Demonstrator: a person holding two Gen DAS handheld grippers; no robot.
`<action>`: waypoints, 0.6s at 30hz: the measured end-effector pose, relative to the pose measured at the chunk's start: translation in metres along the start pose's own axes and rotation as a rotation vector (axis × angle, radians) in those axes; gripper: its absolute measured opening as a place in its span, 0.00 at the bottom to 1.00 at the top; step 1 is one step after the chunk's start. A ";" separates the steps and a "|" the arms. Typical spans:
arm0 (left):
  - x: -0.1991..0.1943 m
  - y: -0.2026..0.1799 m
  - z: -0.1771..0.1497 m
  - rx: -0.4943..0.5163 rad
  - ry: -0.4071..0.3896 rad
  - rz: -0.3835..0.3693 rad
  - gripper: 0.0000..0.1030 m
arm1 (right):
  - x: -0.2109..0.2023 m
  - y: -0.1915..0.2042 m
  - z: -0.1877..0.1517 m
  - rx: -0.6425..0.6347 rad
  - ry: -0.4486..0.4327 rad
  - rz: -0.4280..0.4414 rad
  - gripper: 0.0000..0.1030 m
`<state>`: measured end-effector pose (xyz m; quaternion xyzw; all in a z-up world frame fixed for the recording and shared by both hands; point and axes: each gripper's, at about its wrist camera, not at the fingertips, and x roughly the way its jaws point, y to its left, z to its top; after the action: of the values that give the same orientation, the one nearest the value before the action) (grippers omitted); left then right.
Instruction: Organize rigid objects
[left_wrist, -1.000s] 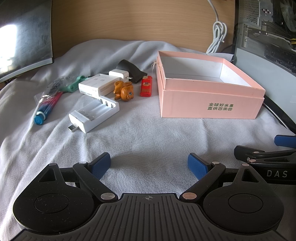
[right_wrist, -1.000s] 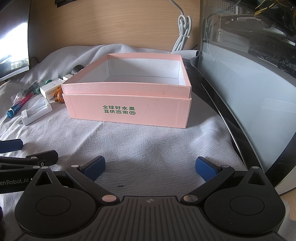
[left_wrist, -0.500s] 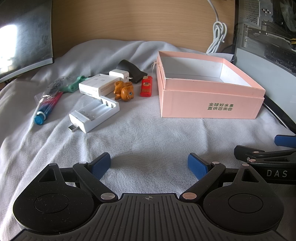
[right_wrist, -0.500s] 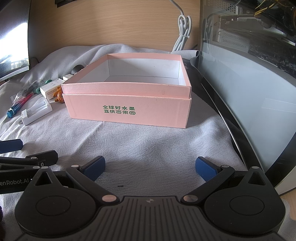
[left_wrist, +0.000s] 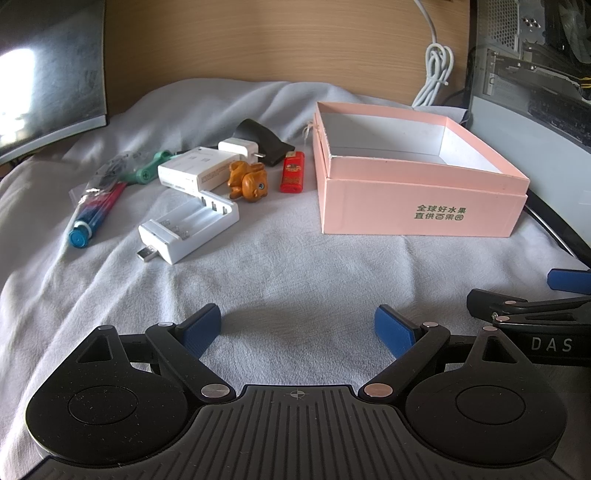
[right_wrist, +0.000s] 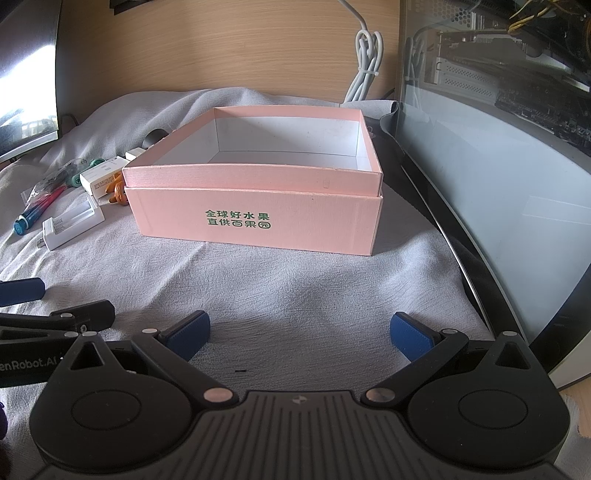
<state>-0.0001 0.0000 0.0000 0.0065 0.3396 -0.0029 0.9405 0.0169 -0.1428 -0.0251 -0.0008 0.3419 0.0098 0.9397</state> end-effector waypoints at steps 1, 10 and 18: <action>0.000 0.000 0.000 0.000 0.000 -0.001 0.92 | 0.000 0.000 0.000 0.000 0.000 0.000 1.00; -0.003 0.005 0.001 0.025 0.014 -0.037 0.90 | 0.002 -0.004 0.006 0.002 0.051 0.038 1.00; -0.014 0.037 0.015 0.082 -0.032 -0.112 0.82 | 0.004 -0.002 0.012 -0.041 0.122 0.056 1.00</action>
<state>-0.0008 0.0372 0.0207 0.0259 0.3239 -0.0696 0.9432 0.0278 -0.1447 -0.0183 -0.0113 0.3982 0.0432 0.9162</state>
